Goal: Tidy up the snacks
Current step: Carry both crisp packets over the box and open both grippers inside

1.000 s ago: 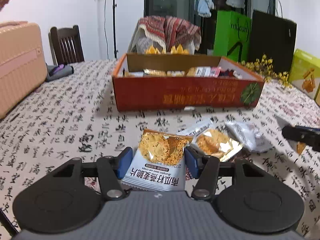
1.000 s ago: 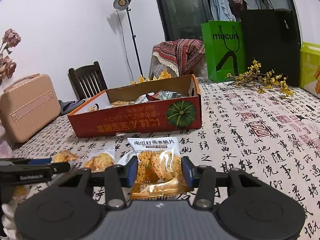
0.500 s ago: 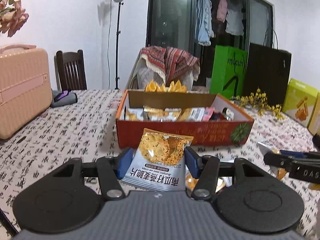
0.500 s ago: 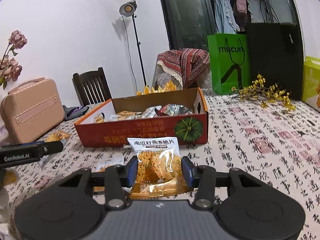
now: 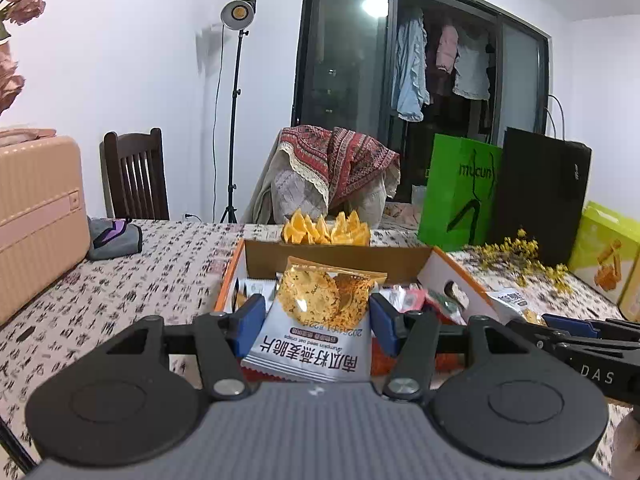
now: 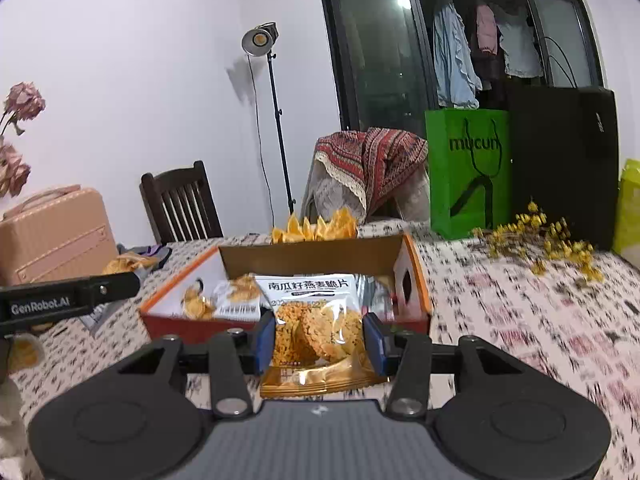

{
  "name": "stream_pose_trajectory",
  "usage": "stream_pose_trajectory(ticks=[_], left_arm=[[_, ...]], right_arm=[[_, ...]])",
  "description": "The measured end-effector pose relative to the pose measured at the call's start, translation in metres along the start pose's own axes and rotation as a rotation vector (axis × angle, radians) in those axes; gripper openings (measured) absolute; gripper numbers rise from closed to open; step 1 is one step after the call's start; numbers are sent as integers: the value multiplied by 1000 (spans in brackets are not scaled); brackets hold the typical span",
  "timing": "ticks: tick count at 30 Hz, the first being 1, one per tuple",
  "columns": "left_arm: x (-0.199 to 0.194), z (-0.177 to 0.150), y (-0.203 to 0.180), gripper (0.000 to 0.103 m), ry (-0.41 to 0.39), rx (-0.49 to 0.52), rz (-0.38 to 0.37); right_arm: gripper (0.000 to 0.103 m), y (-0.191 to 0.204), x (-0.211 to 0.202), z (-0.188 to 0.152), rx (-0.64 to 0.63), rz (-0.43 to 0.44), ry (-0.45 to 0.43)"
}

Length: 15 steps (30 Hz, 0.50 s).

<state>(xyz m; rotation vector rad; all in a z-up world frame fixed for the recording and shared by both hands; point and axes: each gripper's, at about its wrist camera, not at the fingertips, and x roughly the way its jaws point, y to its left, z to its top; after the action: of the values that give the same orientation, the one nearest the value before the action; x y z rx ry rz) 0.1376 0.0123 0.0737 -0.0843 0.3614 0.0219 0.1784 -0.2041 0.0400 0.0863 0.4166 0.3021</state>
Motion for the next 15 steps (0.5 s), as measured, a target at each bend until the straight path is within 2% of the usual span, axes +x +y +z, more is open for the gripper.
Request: stream_pose_trajectory(ticks=[8,15], left_arm=[[46,27,1,58,18,-41,20],[93,38,8,58,56,-77,46]], right_arm=[[45,-1,46,42,11,-13,9],[45,-6,97,60,27,-43,50]])
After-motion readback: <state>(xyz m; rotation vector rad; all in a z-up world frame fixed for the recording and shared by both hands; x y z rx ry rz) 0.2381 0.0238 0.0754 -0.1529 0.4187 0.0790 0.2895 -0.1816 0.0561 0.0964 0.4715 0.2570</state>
